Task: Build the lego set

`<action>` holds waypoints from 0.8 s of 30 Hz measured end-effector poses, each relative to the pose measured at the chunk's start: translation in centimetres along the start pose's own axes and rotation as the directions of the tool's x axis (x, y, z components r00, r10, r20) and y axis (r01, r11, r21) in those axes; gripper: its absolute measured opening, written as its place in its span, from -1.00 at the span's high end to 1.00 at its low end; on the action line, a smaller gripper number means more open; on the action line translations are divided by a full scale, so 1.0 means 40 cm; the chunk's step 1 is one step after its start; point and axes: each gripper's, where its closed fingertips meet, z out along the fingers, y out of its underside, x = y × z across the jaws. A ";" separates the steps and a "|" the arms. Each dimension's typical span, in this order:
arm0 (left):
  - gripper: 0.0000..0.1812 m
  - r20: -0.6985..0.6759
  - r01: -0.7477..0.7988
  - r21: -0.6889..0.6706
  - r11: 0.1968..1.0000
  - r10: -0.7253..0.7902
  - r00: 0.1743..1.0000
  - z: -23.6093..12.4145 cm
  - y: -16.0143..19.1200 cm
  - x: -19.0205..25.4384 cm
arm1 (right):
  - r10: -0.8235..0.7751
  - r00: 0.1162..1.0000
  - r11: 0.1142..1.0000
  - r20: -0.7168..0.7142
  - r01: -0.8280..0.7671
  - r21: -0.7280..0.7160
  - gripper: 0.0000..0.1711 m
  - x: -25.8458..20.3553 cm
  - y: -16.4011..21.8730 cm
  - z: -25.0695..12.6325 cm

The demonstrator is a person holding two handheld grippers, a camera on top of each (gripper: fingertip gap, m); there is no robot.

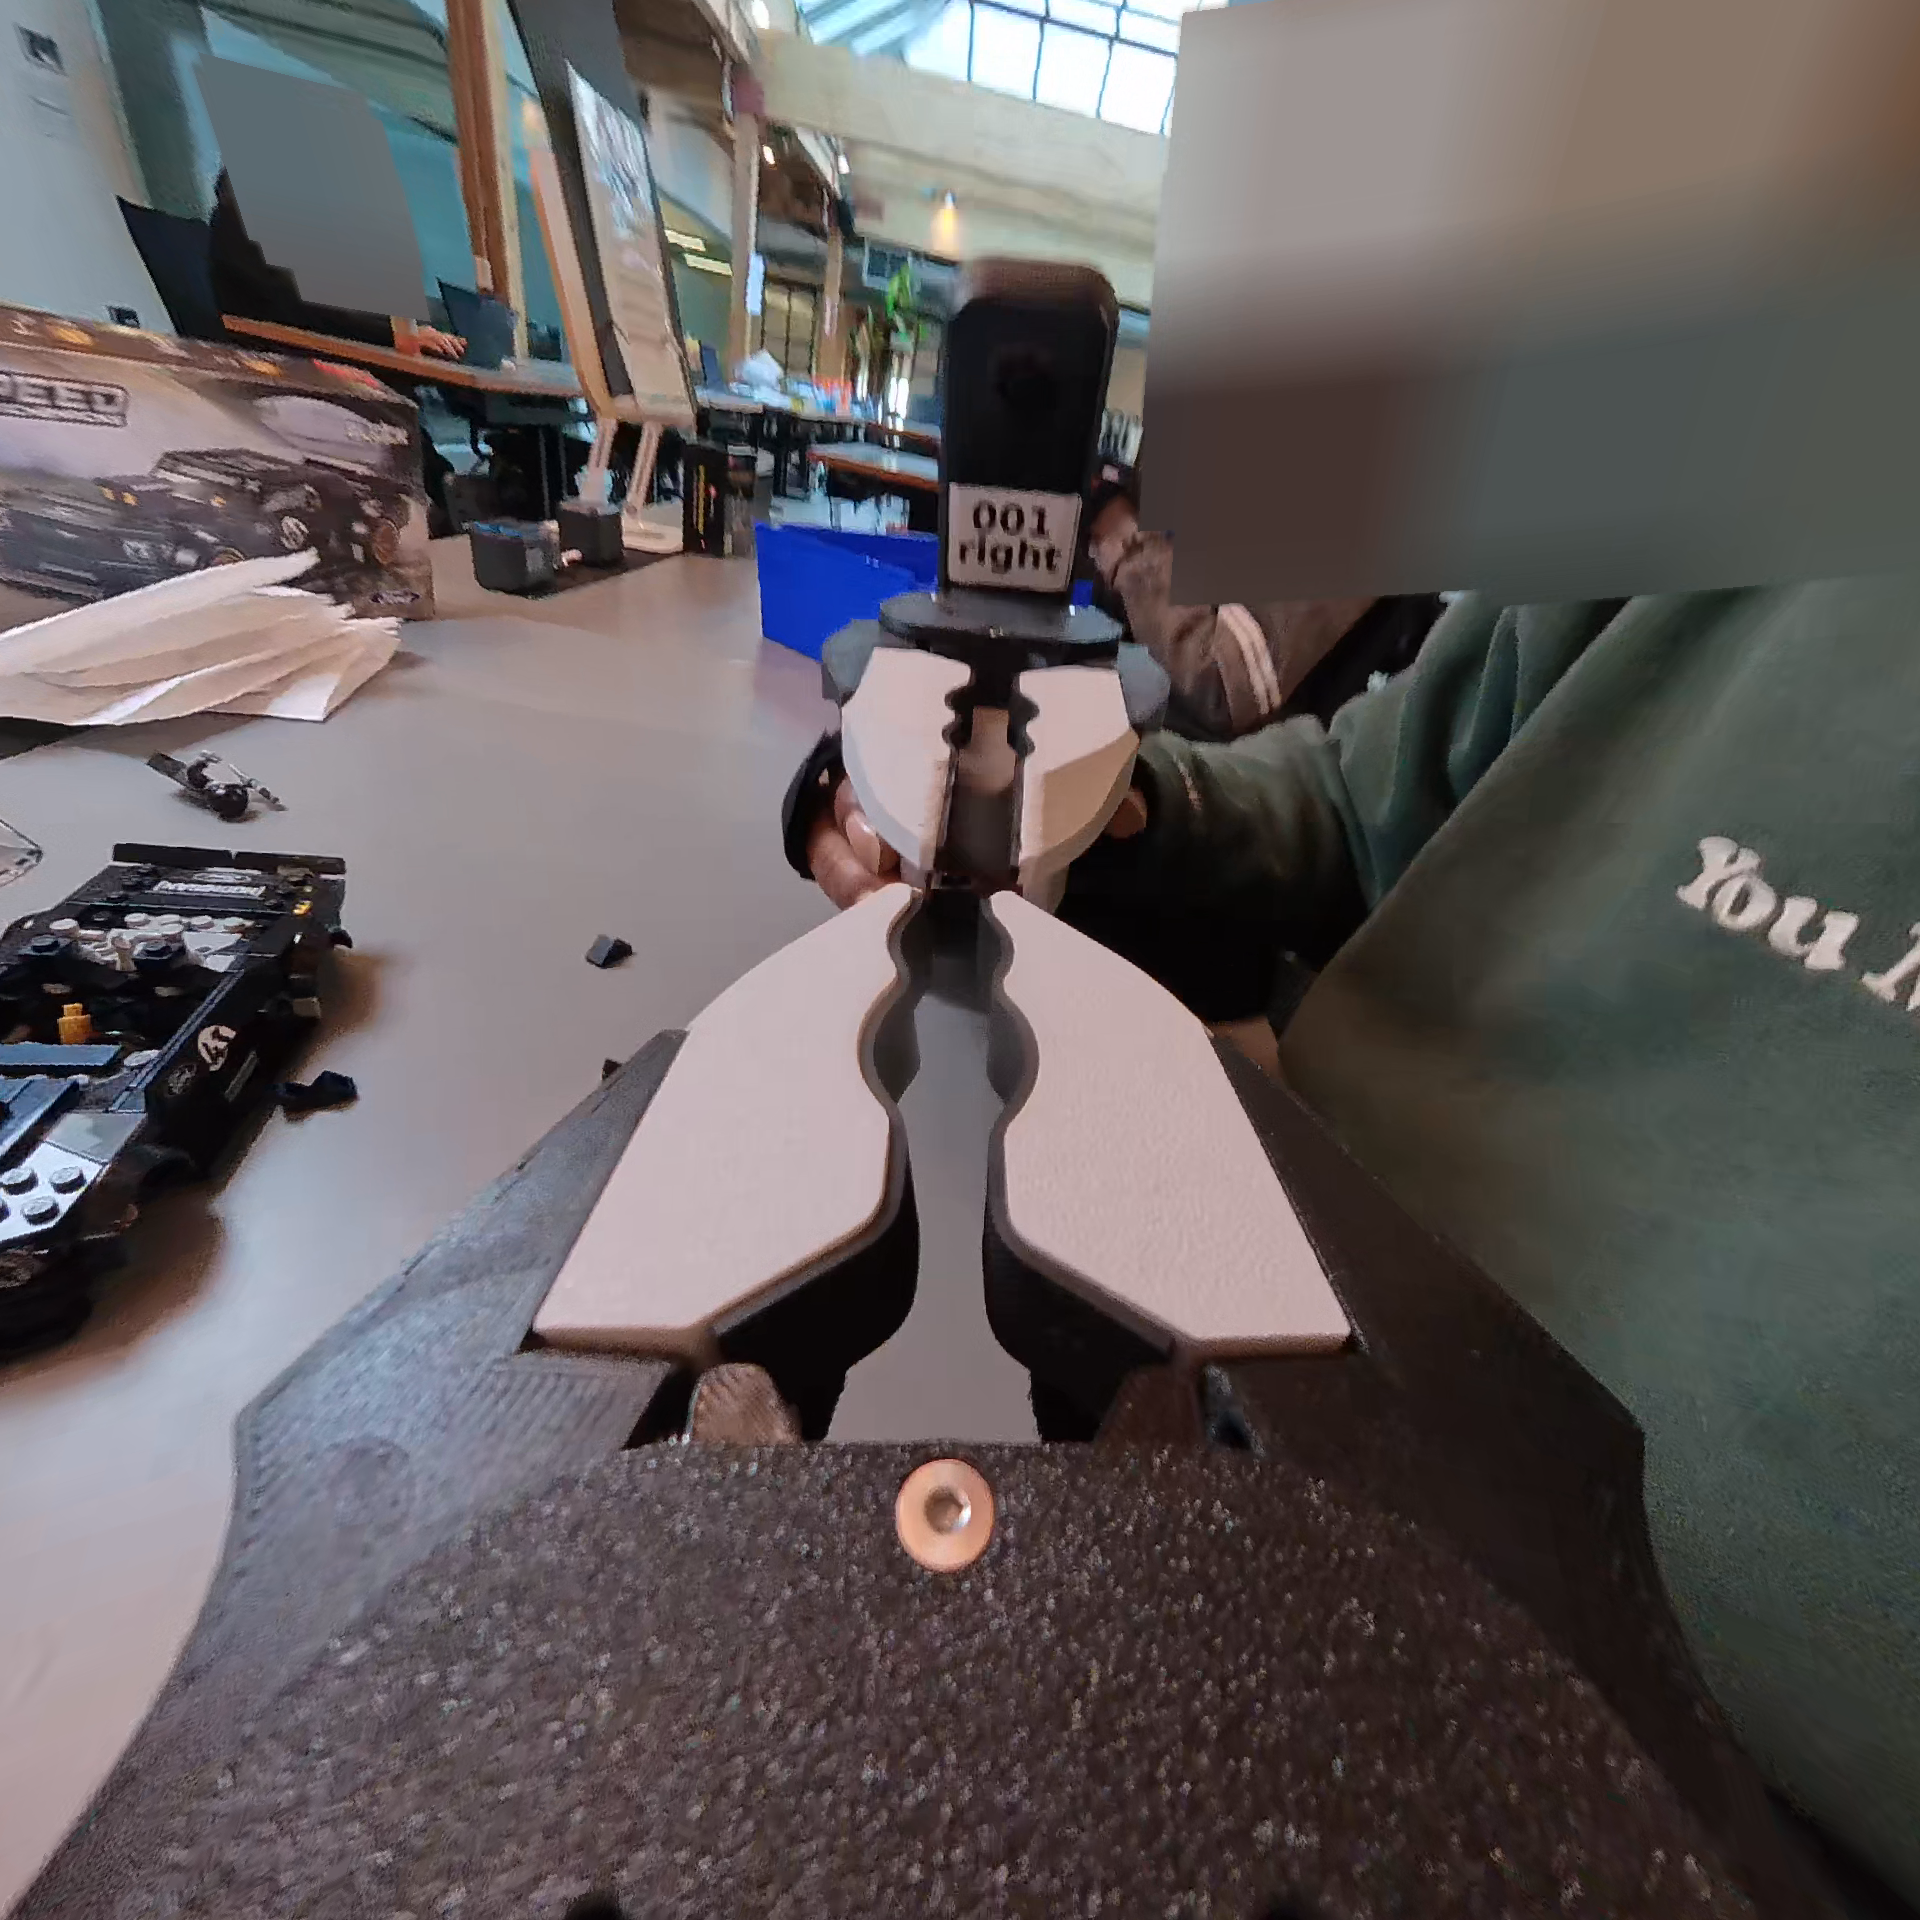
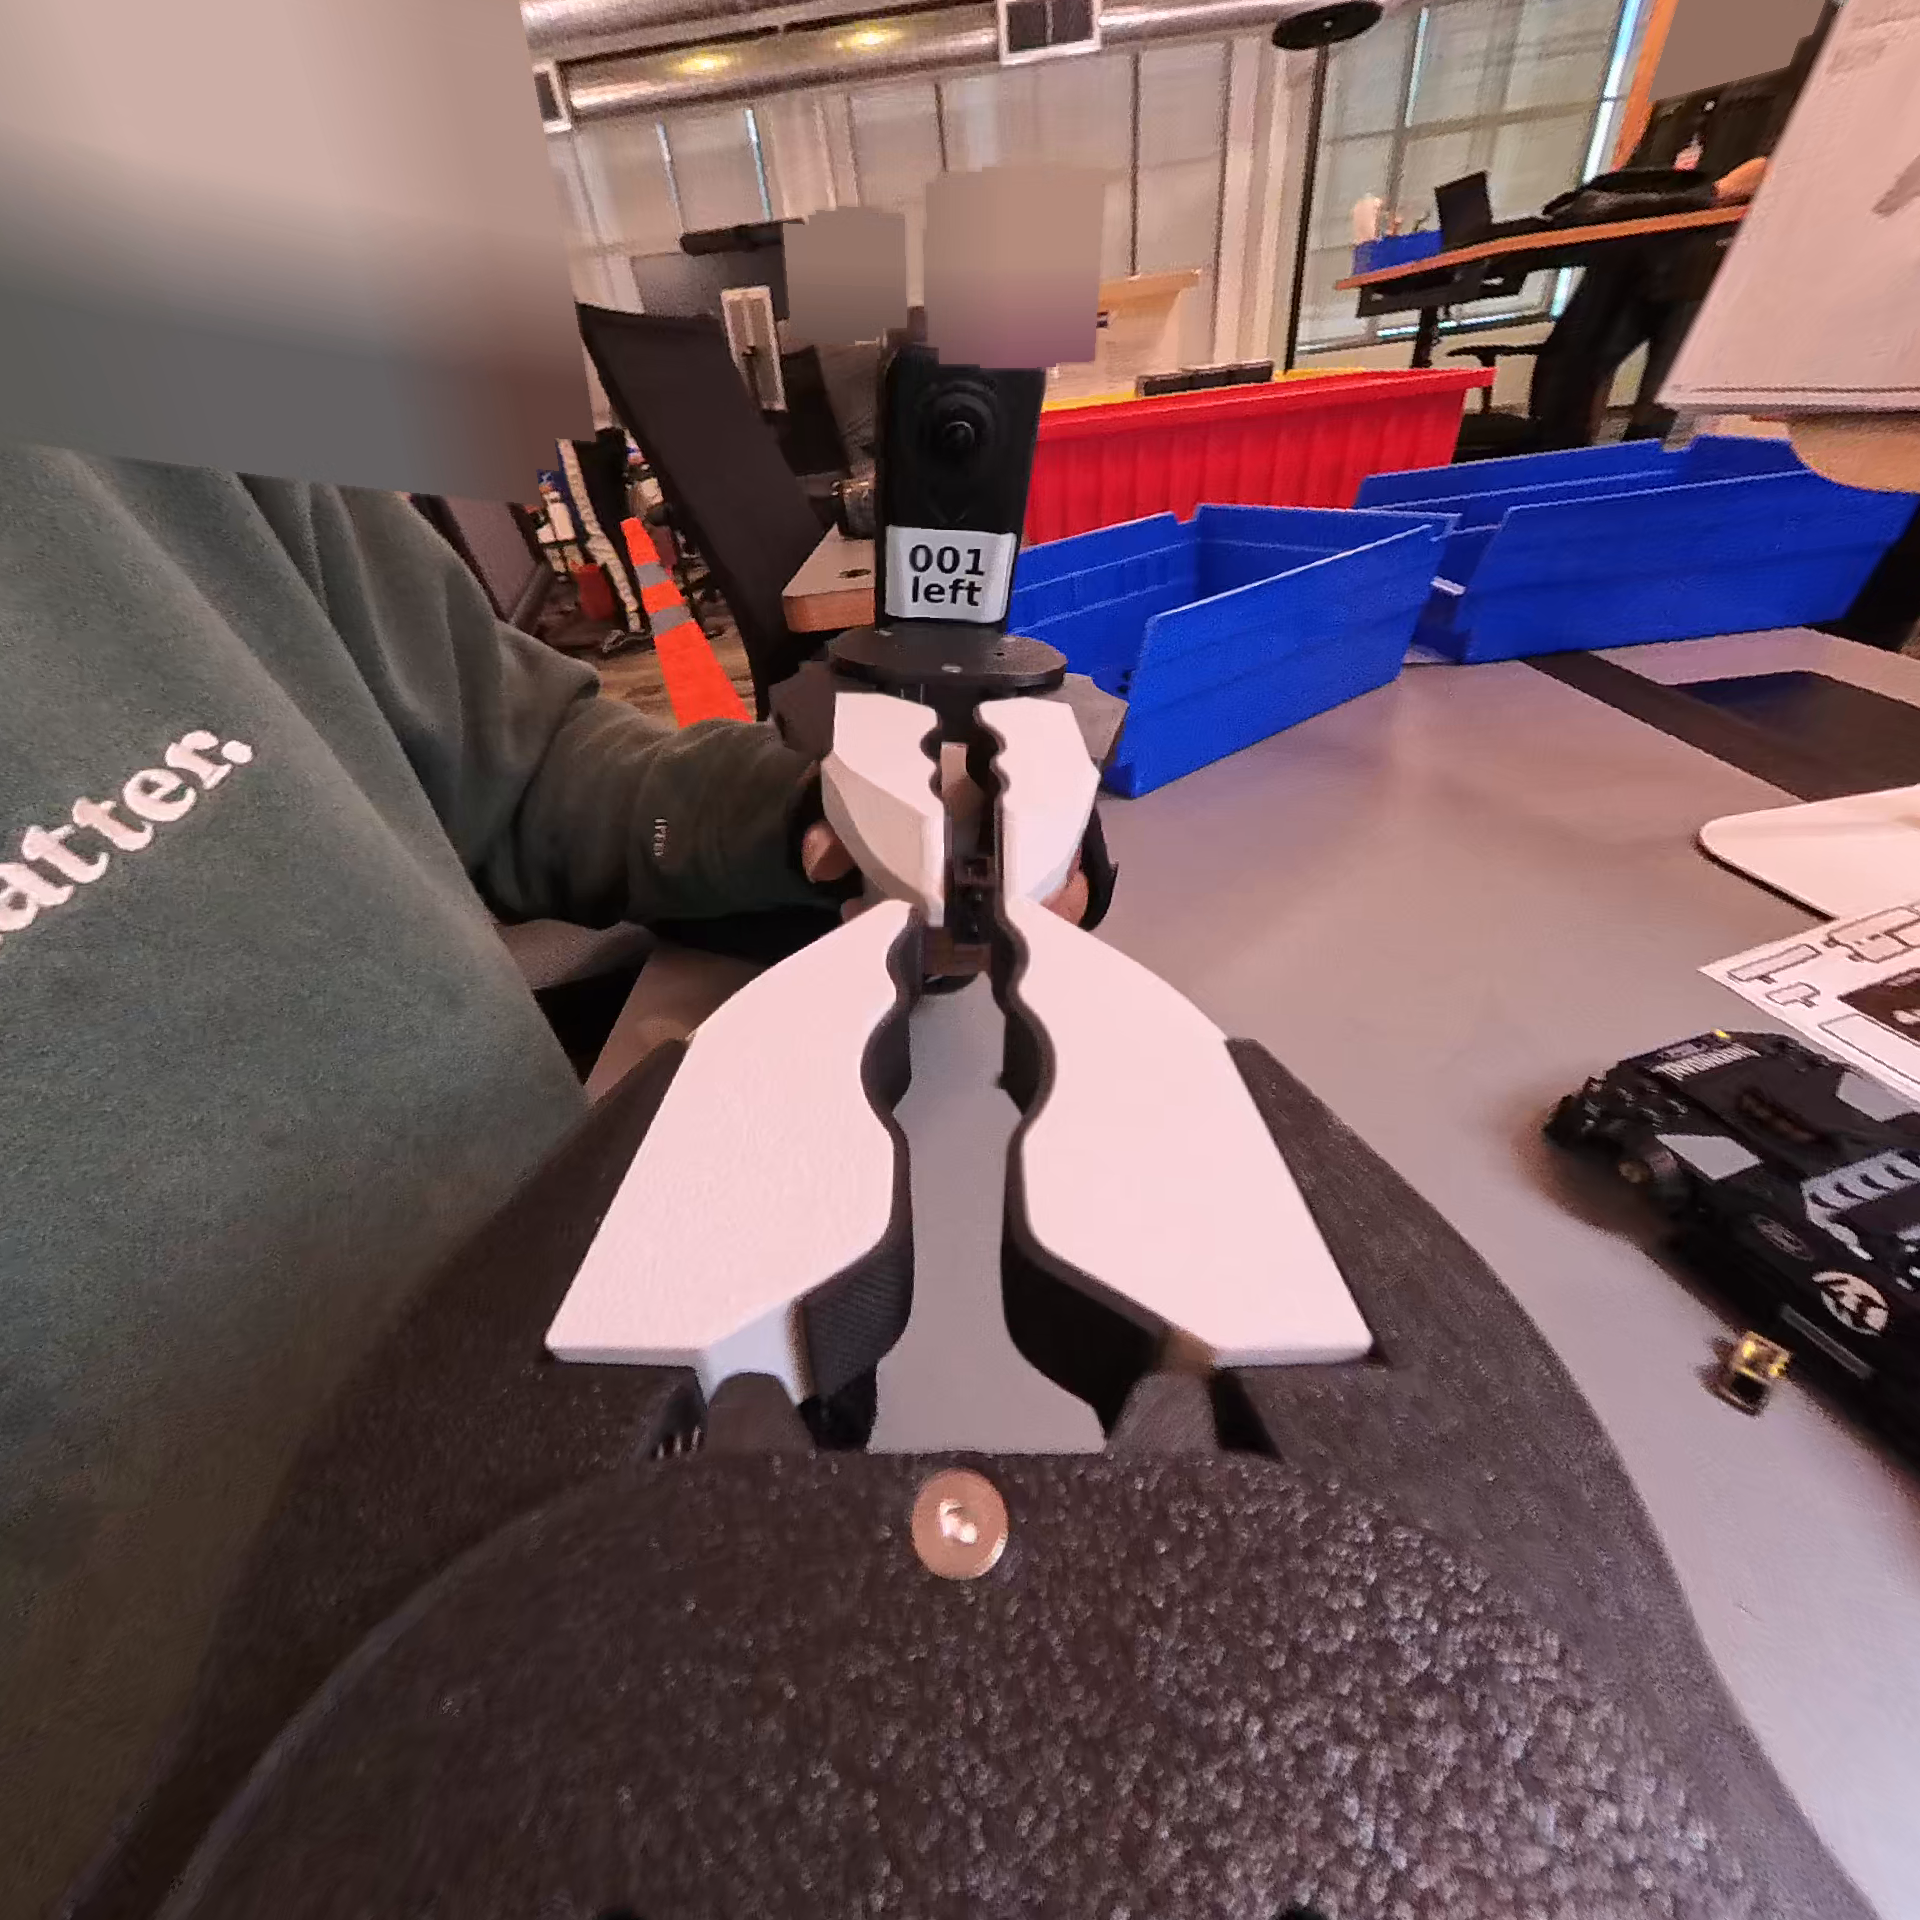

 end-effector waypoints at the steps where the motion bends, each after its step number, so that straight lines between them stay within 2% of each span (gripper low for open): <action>1: 0.91 0.001 0.022 0.034 0.999 -0.022 1.000 -0.003 -0.011 -0.004 | 0.007 1.000 1.000 -0.011 -0.007 0.002 0.85 0.006 0.000 0.001; 8: 0.90 -0.057 0.157 0.179 0.971 -0.149 0.987 -0.001 -0.049 -0.006 | 0.037 0.997 0.999 -0.062 -0.037 0.012 0.78 0.022 -0.001 0.033; 14: 0.90 -0.066 0.173 0.199 0.965 -0.163 0.984 0.006 -0.049 -0.005 | 0.059 0.997 0.998 -0.047 -0.057 0.037 0.90 0.016 -0.010 0.036; 24: 0.90 -0.038 0.127 0.161 0.979 -0.122 0.992 0.007 -0.036 -0.007 | 0.059 0.998 0.998 -0.038 -0.058 0.008 0.91 0.017 0.000 0.030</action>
